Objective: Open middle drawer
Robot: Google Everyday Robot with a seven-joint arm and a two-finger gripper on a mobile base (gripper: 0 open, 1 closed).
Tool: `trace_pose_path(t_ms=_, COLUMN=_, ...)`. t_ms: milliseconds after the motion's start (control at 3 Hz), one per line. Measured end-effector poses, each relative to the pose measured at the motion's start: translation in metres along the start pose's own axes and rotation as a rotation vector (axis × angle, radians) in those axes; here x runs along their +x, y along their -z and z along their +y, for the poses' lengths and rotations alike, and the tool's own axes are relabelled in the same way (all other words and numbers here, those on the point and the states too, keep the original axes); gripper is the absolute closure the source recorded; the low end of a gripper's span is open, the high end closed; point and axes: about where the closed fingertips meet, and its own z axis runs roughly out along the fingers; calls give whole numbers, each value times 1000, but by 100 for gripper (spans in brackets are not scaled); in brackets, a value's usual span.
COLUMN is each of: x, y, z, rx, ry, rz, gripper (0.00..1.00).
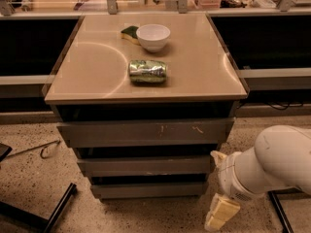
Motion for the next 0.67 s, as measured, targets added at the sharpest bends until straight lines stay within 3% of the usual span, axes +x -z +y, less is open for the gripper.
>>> trace_pose_path(t_ms=667, x=-1, y=-21, z=-3, rx=23, ry=13, rz=-23, gripper=0)
